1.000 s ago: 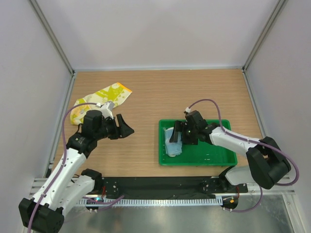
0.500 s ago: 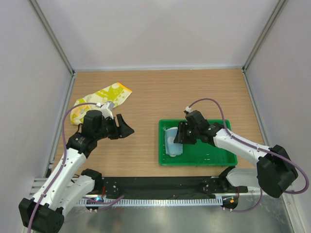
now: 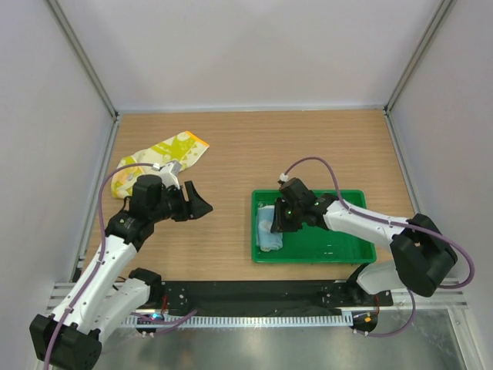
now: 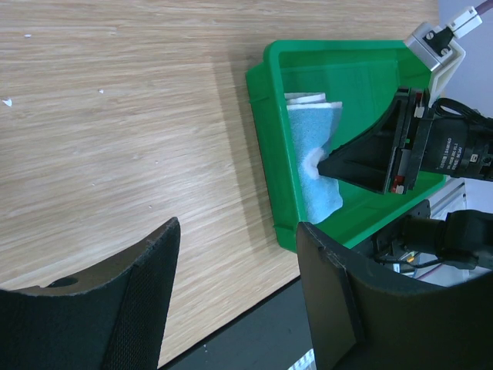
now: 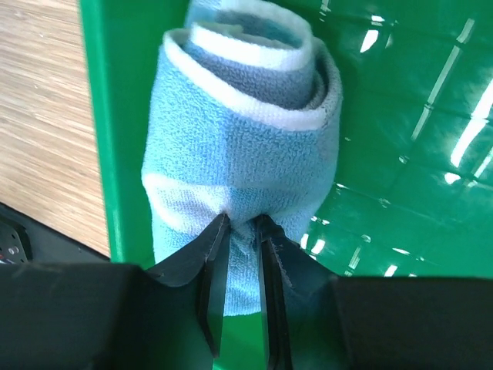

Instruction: Roll the towels

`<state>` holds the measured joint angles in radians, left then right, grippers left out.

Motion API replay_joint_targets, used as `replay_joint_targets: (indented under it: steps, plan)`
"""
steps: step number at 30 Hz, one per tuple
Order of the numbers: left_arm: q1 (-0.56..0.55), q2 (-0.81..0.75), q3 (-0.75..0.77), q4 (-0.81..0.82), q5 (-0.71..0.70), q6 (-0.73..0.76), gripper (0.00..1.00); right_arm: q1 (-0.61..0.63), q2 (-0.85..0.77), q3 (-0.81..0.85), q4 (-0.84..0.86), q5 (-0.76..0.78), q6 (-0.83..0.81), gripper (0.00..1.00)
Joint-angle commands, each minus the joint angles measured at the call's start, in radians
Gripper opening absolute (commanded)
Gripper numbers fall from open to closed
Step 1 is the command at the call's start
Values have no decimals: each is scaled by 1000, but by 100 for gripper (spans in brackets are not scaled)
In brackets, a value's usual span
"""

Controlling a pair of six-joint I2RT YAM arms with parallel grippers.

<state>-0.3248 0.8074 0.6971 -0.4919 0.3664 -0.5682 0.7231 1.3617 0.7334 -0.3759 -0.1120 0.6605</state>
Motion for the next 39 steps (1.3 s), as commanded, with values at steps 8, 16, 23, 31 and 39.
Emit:
replay_joint_targets:
  steps: [8,16,23,31,39]
  plan:
    - [4,6,10,7,6,2,63,127,169,218,-119,169,10,30]
    - [4,-1,10,6,3,4,63,148,260,204,-126,195,31,30]
    - [4,1,10,6,3,4,63,164,248,256,-164,216,30,40]
    - [4,1,10,6,0,4,63,173,180,392,-299,253,8,50]
    - [4,1,8,6,-4,2,63,203,169,483,-321,226,-1,51]
